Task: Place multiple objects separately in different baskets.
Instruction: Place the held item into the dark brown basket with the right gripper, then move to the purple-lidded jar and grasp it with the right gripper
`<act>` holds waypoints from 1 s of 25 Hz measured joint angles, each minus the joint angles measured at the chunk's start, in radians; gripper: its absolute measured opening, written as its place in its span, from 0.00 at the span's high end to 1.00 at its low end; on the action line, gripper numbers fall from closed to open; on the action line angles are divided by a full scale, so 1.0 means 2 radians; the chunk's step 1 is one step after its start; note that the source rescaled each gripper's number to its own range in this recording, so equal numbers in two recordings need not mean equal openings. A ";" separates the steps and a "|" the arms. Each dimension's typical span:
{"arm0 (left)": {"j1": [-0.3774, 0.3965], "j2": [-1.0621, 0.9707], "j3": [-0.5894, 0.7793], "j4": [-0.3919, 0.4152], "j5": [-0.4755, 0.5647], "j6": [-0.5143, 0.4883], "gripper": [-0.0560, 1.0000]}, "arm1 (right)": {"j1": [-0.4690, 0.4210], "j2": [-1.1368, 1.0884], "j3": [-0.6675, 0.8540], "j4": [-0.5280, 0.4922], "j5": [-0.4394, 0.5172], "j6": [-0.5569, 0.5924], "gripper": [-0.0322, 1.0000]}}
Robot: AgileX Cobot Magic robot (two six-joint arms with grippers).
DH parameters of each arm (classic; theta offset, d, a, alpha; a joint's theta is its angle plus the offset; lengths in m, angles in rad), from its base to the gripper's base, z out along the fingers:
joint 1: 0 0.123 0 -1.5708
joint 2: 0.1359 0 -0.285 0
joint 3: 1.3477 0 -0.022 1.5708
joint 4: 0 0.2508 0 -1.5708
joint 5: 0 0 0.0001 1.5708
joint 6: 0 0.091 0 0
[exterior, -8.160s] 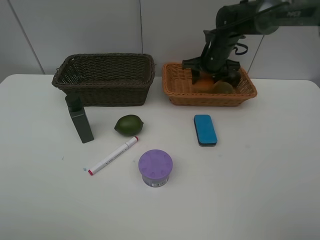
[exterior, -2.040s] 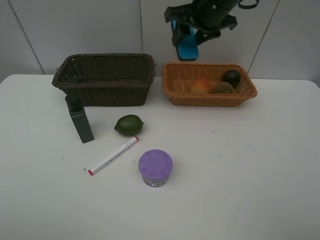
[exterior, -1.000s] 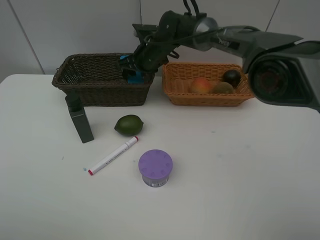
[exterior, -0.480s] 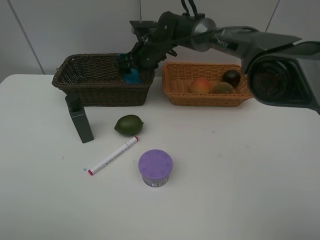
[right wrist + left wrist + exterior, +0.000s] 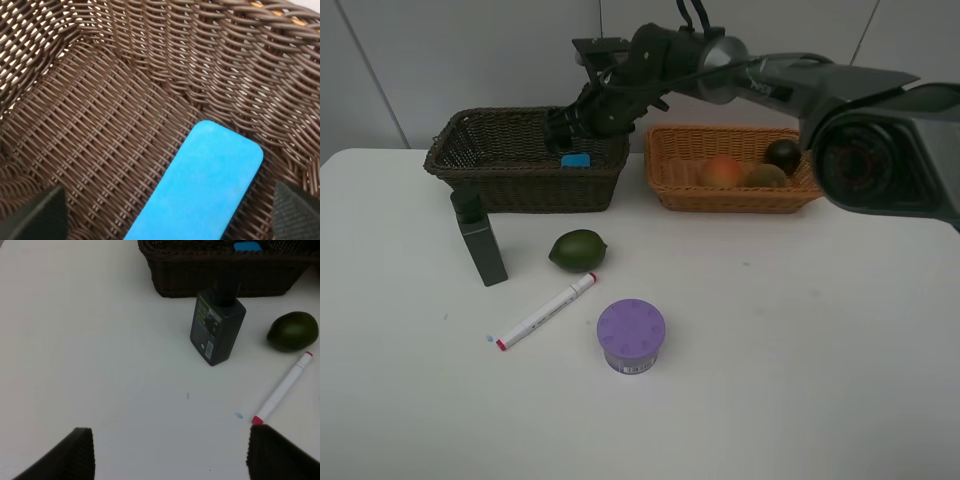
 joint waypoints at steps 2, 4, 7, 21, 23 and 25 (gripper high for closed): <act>0.000 0.000 0.000 0.000 0.000 0.000 0.17 | 0.000 0.000 0.000 0.000 0.000 0.000 0.03; 0.000 0.000 0.000 0.000 0.000 0.000 0.17 | 0.000 0.000 0.000 0.000 0.000 0.000 0.03; 0.000 0.000 0.000 0.000 0.000 0.000 0.17 | 0.000 -0.003 0.000 0.000 0.001 0.000 0.03; 0.000 0.000 0.000 0.000 0.000 0.000 0.17 | 0.000 -0.125 0.000 -0.064 0.206 0.000 0.03; 0.000 0.000 0.000 0.000 0.000 0.000 0.17 | 0.000 -0.141 0.000 -0.075 0.263 0.000 0.03; 0.000 0.000 0.000 0.000 0.000 0.000 0.17 | 0.000 -0.159 0.000 -0.085 0.280 0.000 0.03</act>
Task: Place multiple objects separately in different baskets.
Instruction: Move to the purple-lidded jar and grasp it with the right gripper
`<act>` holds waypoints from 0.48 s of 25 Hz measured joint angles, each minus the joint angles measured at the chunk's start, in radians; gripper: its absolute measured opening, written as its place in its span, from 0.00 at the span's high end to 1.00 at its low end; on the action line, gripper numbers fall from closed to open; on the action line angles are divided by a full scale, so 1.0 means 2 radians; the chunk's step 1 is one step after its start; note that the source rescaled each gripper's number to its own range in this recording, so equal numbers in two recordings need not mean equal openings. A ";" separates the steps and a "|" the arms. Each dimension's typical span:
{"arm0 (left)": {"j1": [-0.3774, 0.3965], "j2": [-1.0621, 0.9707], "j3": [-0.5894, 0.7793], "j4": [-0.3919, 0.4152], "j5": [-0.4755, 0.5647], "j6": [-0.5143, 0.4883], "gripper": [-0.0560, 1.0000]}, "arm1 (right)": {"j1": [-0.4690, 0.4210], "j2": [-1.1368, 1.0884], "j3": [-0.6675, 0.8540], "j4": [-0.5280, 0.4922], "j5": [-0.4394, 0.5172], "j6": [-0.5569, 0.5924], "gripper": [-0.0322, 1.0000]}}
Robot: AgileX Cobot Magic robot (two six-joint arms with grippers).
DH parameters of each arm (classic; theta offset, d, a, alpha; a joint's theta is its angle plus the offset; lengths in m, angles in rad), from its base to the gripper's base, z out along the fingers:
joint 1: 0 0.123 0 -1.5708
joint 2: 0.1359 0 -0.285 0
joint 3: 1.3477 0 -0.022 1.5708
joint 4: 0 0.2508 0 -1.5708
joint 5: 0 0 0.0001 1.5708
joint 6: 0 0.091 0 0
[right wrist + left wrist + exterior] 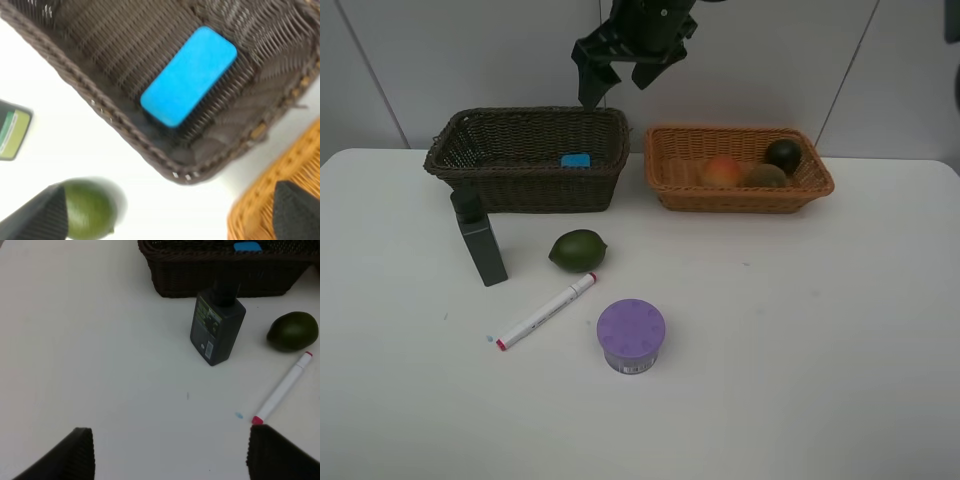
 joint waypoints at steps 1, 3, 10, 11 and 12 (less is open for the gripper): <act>0.000 0.000 0.000 0.000 0.000 0.000 0.17 | 0.001 -0.008 0.001 -0.001 0.003 0.003 0.03; 0.000 0.000 0.000 0.000 0.000 0.000 0.17 | 0.003 -0.027 0.006 0.000 0.005 0.009 0.03; 0.000 0.000 0.000 0.000 0.000 0.000 0.17 | 0.028 -0.087 0.060 -0.006 0.006 0.021 0.03; 0.000 0.000 0.000 0.000 0.000 0.000 0.17 | 0.031 -0.102 0.089 -0.007 0.006 0.023 0.03; 0.000 0.000 0.000 0.000 0.000 0.000 0.17 | 0.035 -0.114 0.122 -0.007 0.007 0.023 0.03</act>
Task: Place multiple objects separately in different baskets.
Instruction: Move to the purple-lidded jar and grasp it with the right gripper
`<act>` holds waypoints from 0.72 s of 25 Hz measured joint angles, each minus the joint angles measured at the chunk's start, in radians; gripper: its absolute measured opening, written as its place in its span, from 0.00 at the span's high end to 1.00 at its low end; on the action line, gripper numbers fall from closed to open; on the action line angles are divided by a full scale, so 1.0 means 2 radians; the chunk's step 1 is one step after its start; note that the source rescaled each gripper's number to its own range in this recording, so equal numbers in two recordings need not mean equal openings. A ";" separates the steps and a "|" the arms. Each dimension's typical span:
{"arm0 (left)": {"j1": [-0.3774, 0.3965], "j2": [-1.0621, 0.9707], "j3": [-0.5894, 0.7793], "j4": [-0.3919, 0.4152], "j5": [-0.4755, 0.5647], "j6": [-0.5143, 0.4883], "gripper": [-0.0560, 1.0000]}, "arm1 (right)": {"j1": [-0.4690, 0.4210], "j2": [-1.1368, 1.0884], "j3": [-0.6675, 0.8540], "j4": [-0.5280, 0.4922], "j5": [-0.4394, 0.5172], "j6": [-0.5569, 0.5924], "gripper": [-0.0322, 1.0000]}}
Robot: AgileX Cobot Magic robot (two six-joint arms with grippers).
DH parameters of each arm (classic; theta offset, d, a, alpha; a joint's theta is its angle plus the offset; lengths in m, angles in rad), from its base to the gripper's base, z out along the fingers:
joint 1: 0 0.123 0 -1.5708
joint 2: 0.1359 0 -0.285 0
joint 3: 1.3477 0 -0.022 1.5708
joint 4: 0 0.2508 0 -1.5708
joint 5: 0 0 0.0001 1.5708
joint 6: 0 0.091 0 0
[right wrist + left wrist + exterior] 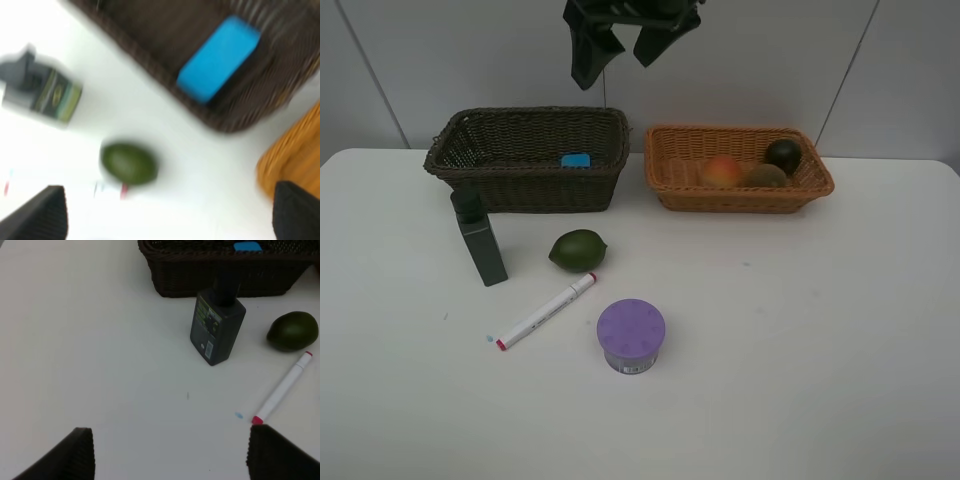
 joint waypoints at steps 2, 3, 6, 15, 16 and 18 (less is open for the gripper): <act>0.000 0.000 0.000 0.000 0.000 0.000 0.17 | 0.007 -0.032 0.061 -0.001 0.001 0.004 0.03; 0.000 0.000 0.000 0.000 0.000 0.000 0.17 | 0.011 -0.047 0.092 0.002 0.001 0.010 0.03; 0.000 0.000 0.000 0.000 0.000 0.000 0.17 | 0.026 -0.087 0.170 0.009 0.001 0.015 0.03; 0.000 0.000 0.000 0.000 0.000 0.000 0.17 | 0.076 -0.112 0.315 0.007 -0.014 0.025 0.03; 0.000 0.000 0.000 0.000 0.000 0.000 0.17 | 0.077 -0.112 0.328 0.008 -0.029 0.025 0.03; 0.000 0.000 0.000 0.000 0.000 0.000 0.17 | 0.077 -0.112 0.357 0.015 -0.071 0.025 0.03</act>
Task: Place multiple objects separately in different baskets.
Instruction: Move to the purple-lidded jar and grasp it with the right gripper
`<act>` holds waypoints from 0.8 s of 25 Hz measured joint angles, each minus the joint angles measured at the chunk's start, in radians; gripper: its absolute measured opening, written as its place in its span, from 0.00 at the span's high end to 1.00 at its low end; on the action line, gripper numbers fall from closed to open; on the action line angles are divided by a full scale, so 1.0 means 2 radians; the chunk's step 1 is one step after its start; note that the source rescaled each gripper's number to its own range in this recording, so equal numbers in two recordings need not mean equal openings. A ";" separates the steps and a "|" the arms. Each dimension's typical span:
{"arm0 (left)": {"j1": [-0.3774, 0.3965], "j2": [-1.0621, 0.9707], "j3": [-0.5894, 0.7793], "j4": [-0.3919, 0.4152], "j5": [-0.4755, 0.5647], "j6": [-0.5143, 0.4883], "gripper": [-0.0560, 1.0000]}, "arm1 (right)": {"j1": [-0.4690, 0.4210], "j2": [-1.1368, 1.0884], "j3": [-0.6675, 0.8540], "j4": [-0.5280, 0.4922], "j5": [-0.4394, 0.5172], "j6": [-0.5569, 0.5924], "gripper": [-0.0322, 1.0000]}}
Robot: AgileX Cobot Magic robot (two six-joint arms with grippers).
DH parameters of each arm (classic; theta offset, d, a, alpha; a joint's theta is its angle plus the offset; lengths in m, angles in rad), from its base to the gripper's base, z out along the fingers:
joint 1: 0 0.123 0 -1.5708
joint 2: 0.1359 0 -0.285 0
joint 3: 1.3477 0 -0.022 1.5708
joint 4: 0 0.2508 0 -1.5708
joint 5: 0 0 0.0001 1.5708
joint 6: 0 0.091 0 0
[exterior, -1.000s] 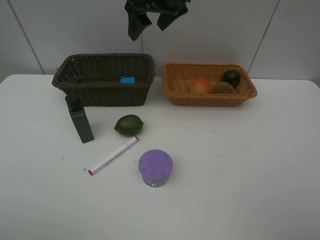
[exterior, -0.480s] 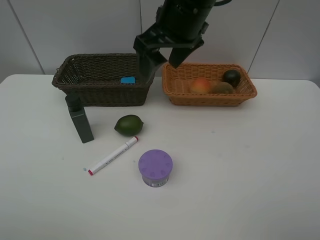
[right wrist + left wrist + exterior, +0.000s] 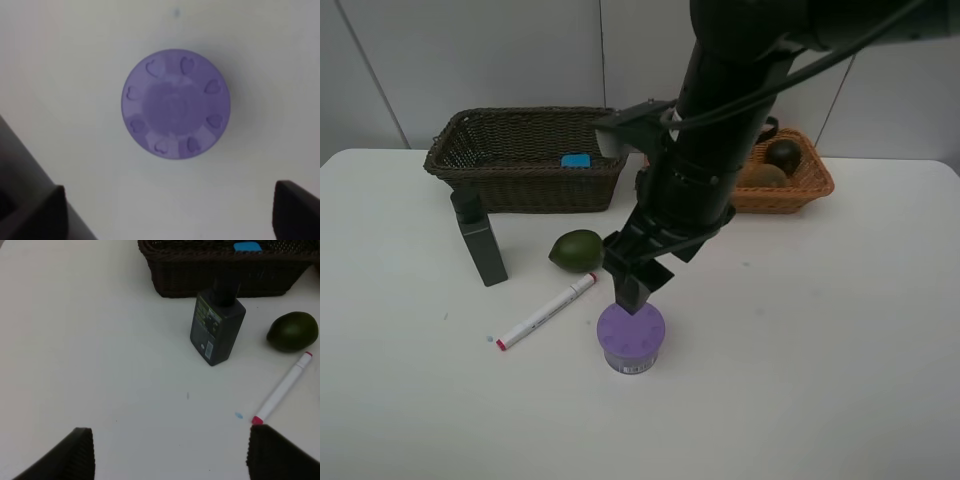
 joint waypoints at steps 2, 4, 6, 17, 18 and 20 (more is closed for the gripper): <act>0.000 0.000 0.000 0.000 0.000 0.000 0.17 | 0.000 0.000 0.031 0.008 -0.043 0.000 0.03; 0.000 0.000 0.000 0.000 0.000 0.000 0.17 | 0.000 0.000 0.058 0.014 -0.080 0.000 0.03; 0.000 0.000 0.000 0.000 0.000 0.000 0.17 | 0.003 0.000 0.079 0.013 -0.110 0.001 0.03; 0.000 0.000 0.000 0.000 0.000 0.000 0.17 | 0.043 0.023 0.125 -0.014 -0.207 0.029 0.03; 0.000 0.000 0.000 0.000 0.000 0.000 0.17 | 0.044 0.027 0.125 -0.014 -0.207 0.030 0.03; 0.000 0.000 0.000 0.000 0.000 0.000 0.17 | 0.045 0.032 0.126 -0.014 -0.209 0.030 0.03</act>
